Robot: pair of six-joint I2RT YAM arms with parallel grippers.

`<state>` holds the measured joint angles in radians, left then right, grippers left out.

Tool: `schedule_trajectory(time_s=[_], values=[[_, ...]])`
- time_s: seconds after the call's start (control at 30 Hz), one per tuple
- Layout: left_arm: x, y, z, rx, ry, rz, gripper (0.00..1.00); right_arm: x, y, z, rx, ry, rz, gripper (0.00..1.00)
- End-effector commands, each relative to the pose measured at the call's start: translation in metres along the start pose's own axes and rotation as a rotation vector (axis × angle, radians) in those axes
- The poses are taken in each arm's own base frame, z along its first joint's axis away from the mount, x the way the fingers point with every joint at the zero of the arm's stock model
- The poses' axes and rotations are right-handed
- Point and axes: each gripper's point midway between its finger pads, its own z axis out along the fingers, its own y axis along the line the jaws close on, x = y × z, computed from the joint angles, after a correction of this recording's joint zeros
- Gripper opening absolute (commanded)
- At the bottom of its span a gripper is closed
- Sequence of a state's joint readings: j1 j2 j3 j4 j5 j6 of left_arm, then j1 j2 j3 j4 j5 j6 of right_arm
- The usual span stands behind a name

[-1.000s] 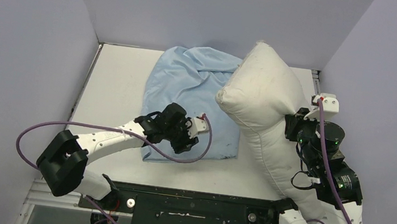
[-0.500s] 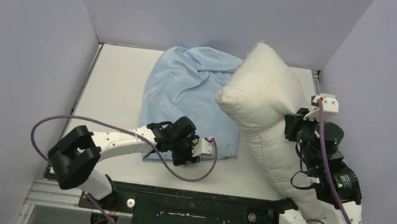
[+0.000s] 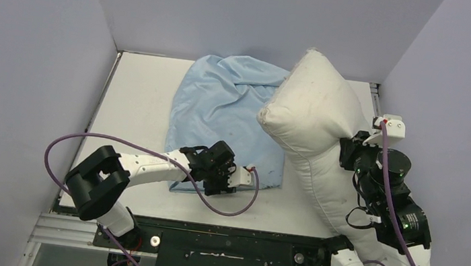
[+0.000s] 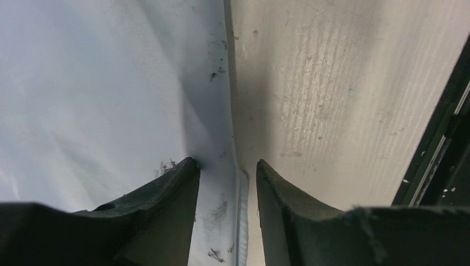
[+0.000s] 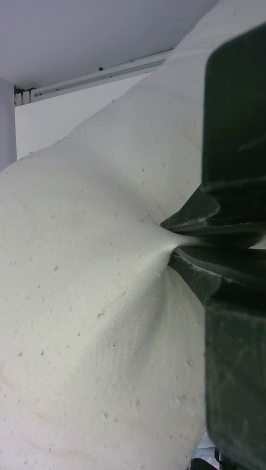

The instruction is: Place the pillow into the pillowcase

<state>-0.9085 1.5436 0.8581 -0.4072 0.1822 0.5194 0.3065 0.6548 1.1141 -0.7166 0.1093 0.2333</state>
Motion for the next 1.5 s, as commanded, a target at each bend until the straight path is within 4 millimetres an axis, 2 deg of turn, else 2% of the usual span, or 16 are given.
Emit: schedule_trajectory(time_s=[0.0, 0.1, 0.13, 0.33, 0.43, 0.7, 0.87, 0.93, 1.13, 1.47], values=[[-0.016, 0.009, -0.001, -0.029, -0.051, 0.028, 0.33, -0.044, -0.004, -0.011, 0.02, -0.176, 0.045, 0.0], [-0.025, 0.013, -0.004, -0.046, -0.094, 0.018, 0.04, -0.044, -0.004, -0.012, 0.021, -0.18, 0.04, 0.0], [-0.028, 0.014, -0.005, -0.042, -0.11, 0.009, 0.0, -0.045, -0.004, -0.013, 0.019, -0.181, 0.039, 0.0], [-0.052, 0.036, -0.026, -0.079, -0.255, -0.103, 0.0, -0.044, -0.004, -0.015, 0.016, -0.17, 0.024, 0.0], [-0.058, 0.039, -0.033, -0.085, -0.3, -0.106, 0.0, -0.044, -0.007, -0.017, 0.028, -0.17, 0.016, 0.0], [-0.048, 0.034, -0.024, -0.061, -0.272, -0.111, 0.0, -0.043, -0.008, -0.019, 0.033, -0.169, 0.017, 0.0], [-0.042, 0.014, -0.016, 0.004, -0.255, -0.038, 0.21, -0.046, -0.009, -0.02, 0.038, -0.171, 0.011, 0.0], [-0.038, 0.015, -0.014, -0.023, -0.23, -0.013, 0.3, -0.048, -0.009, -0.021, 0.039, -0.176, 0.014, 0.0], [-0.027, 0.016, -0.007, -0.059, -0.156, 0.022, 0.49, -0.047, -0.008, -0.022, 0.028, -0.18, 0.017, 0.0], [-0.024, 0.041, -0.002, -0.18, -0.116, 0.029, 0.52, -0.046, -0.009, -0.023, 0.031, -0.185, 0.016, 0.0]])
